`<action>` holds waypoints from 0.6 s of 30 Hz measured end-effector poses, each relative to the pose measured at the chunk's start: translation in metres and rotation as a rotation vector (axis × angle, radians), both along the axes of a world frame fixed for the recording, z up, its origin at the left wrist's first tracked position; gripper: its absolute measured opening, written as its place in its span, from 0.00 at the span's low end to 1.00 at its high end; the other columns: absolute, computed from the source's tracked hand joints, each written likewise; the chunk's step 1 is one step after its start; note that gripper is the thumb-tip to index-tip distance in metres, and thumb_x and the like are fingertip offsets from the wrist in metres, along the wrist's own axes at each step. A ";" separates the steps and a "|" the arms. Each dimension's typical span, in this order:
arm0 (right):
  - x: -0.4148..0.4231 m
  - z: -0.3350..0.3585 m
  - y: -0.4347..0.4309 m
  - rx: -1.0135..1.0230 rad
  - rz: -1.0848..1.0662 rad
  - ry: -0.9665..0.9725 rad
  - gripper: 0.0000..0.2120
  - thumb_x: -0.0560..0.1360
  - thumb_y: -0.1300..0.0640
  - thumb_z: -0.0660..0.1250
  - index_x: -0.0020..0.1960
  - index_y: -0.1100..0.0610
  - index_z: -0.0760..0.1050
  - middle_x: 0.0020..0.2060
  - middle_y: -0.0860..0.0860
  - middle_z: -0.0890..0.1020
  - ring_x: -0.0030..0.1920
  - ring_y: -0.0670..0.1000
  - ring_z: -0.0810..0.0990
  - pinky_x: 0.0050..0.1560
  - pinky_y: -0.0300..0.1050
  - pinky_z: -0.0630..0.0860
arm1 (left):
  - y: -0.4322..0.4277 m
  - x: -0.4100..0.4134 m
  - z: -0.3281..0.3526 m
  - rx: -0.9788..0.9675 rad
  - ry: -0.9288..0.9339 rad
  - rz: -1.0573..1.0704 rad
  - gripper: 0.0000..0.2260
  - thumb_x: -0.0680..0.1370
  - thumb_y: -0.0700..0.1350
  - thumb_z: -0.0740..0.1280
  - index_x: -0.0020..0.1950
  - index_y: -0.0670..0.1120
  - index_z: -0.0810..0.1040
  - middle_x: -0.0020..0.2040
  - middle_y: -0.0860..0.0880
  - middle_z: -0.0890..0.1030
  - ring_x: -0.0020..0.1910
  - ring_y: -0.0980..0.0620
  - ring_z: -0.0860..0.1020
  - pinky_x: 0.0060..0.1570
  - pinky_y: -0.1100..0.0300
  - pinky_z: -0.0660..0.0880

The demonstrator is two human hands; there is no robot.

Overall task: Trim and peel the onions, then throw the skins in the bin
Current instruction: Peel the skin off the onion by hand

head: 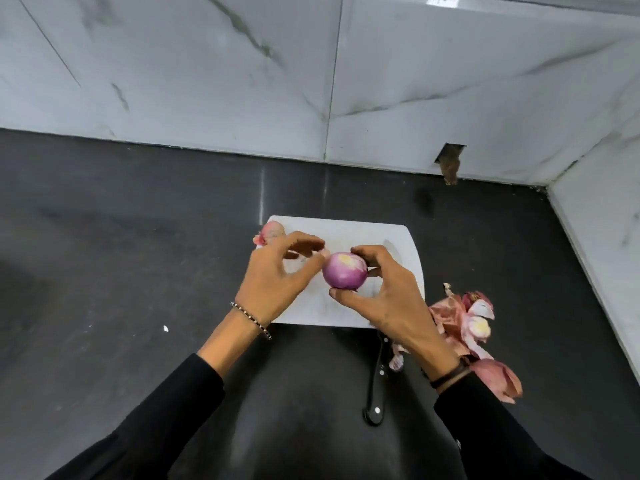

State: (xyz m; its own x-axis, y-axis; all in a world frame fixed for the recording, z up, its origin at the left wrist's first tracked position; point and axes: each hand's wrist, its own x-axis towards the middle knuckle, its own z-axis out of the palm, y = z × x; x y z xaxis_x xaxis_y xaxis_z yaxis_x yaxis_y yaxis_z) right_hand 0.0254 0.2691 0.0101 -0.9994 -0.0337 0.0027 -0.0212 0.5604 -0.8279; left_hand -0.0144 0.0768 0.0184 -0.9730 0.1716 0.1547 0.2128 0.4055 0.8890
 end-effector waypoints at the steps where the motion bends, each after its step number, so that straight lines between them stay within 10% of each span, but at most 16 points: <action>1: -0.006 -0.001 -0.004 -0.004 -0.009 0.001 0.29 0.68 0.52 0.82 0.65 0.50 0.72 0.58 0.42 0.77 0.56 0.38 0.77 0.54 0.24 0.72 | -0.007 -0.004 -0.002 -0.062 0.101 0.066 0.08 0.75 0.43 0.71 0.53 0.50 0.82 0.46 0.60 0.81 0.48 0.57 0.79 0.51 0.60 0.77; 9: -0.057 -0.007 -0.032 0.015 -0.040 0.002 0.31 0.67 0.56 0.82 0.63 0.48 0.68 0.56 0.44 0.75 0.50 0.39 0.76 0.46 0.21 0.71 | -0.038 -0.048 -0.032 -0.527 -0.131 0.002 0.38 0.67 0.51 0.78 0.73 0.51 0.65 0.69 0.52 0.70 0.67 0.46 0.66 0.66 0.49 0.66; 18: -0.083 -0.017 -0.042 0.021 -0.018 0.003 0.33 0.67 0.57 0.82 0.66 0.52 0.68 0.58 0.46 0.74 0.53 0.46 0.76 0.45 0.22 0.72 | -0.046 -0.060 -0.040 -0.337 -0.002 0.140 0.24 0.67 0.46 0.78 0.61 0.50 0.77 0.51 0.52 0.78 0.50 0.50 0.77 0.52 0.51 0.77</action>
State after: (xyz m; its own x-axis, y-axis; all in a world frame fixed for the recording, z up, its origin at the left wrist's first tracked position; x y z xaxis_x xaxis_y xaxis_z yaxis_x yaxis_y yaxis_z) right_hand -0.0579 0.2267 -0.0071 -0.9999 -0.0161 0.0048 -0.0133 0.5778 -0.8161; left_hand -0.0742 0.0313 -0.0217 -0.9909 0.0776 0.1098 0.1325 0.7010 0.7007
